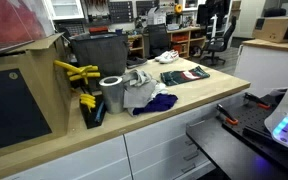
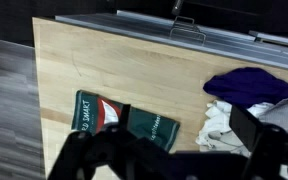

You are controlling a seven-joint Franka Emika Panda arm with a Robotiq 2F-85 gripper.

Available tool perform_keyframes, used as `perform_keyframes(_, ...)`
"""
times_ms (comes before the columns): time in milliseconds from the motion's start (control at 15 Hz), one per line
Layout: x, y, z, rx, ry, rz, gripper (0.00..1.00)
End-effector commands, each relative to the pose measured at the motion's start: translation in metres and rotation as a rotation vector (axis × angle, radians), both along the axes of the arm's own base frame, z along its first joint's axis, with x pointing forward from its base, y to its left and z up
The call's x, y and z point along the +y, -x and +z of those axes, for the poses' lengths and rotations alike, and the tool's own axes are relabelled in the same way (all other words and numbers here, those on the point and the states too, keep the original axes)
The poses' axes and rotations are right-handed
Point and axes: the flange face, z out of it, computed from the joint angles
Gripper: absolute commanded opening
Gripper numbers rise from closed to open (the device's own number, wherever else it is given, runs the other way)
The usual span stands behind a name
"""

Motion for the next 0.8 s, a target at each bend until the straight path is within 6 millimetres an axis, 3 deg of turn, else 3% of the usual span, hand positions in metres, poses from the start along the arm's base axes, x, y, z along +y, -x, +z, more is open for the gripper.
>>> perform_keyframes(0, 0.0, 0.0, 0.001, 0.001, 0.0, 0.0, 1.0)
perform_keyframes(400, 0.001, -0.005, 0.0, -0.002, 0.006, 0.002, 1.0)
perform_keyframes(733, 0.002, -0.032, -0.001, -0.019, -0.003, -0.008, 1.0)
